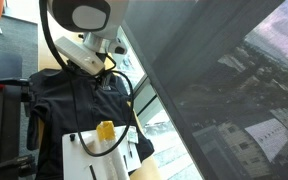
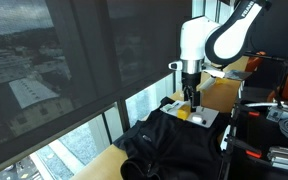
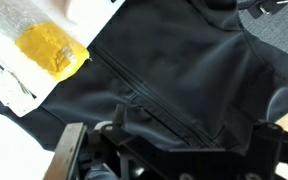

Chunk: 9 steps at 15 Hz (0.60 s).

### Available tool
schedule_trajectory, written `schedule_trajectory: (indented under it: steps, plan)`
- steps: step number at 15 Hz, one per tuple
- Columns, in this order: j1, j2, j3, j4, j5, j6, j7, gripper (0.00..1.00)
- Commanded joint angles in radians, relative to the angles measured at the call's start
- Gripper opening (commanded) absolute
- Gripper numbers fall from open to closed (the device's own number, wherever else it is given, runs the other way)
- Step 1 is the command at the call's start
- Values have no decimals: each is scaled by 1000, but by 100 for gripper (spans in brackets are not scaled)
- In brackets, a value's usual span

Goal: Close the zipper of the black vest

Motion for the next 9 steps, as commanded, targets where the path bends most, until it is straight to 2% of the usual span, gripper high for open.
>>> schedule_trajectory:
  steps: [1,2,9]
  plan:
    - [-13,-62,31,-25,50,-47,-48,100]
    - [2,-23,12,-4,24,-19,-16,100]
    - [2,-36,16,-11,33,-29,-23,100]
